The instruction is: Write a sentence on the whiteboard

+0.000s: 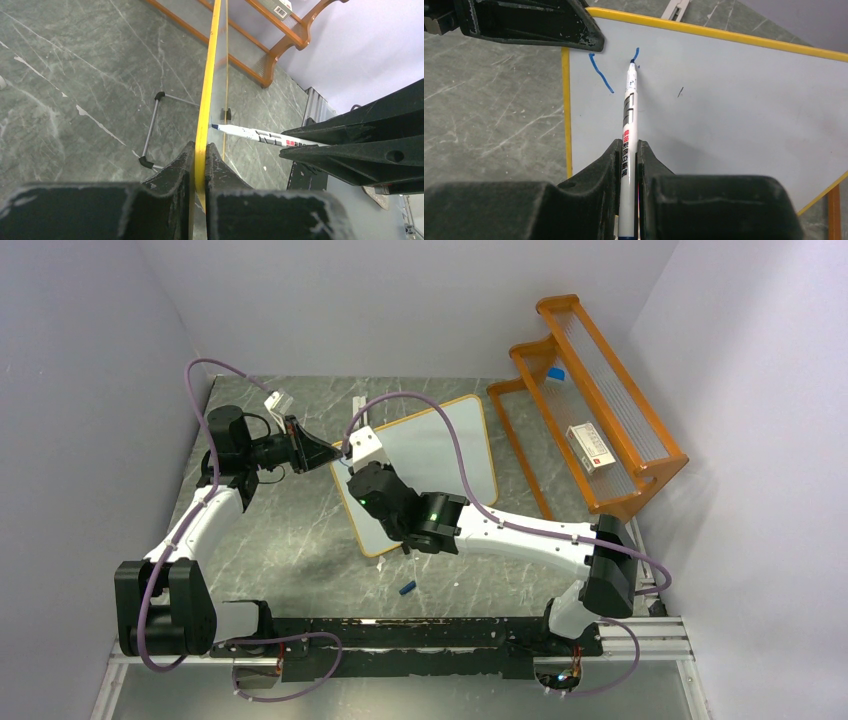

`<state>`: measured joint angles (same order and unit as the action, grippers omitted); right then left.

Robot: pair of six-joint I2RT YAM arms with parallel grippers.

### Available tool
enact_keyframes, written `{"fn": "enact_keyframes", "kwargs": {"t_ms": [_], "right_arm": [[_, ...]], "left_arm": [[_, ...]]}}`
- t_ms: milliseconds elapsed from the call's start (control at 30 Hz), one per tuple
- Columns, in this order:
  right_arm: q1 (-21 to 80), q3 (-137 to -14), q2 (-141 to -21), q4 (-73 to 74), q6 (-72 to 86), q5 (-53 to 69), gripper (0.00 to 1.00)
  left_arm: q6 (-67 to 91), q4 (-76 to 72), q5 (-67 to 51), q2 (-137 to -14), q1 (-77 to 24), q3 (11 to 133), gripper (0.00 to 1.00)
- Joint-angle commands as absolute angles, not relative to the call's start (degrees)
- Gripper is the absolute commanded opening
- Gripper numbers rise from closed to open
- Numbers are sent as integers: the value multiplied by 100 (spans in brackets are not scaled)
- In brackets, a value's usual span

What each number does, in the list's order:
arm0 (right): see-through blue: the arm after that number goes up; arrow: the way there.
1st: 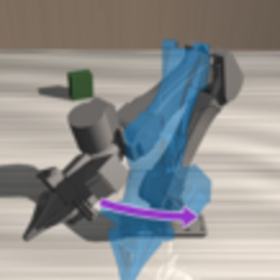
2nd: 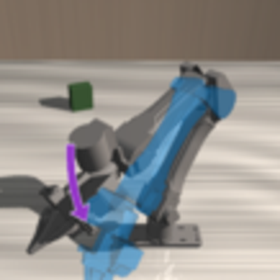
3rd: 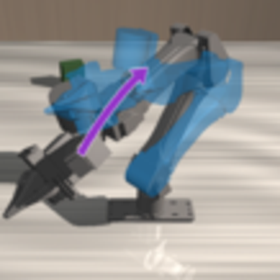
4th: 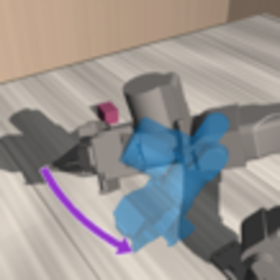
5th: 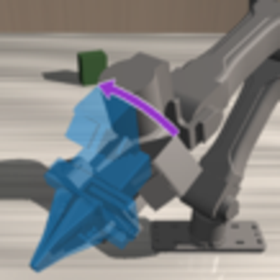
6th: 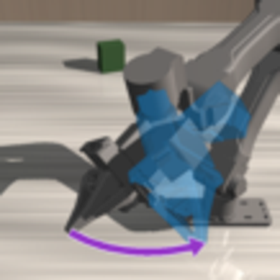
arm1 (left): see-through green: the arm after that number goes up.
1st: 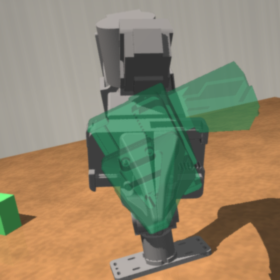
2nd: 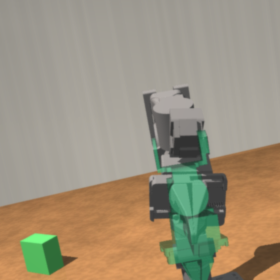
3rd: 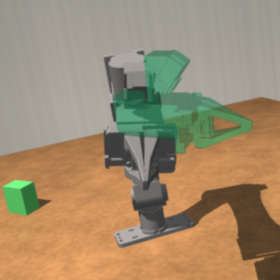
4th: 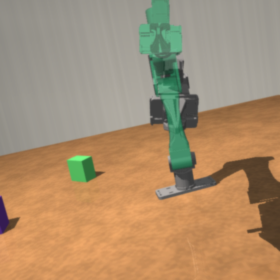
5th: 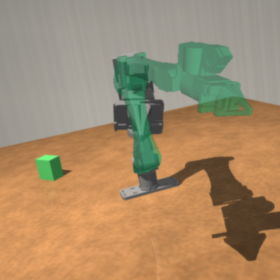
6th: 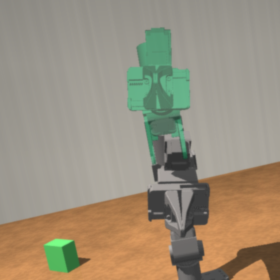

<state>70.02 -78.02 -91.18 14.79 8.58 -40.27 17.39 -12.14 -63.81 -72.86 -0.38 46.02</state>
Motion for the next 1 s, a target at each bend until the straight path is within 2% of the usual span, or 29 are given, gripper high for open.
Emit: {"fn": "enact_keyframes", "kwargs": {"t_ms": [0, 967], "right_arm": [[6970, -7780, -9114, 1678, 1058, -3891, 0], [7172, -7684, -9044, 1968, 1297, -3879, 0]], "left_arm": [[1589, -1308, -6424, -7264, -138, 4588, 5], [1591, -1310, -6407, -7248, -141, 4579, 5]]}}
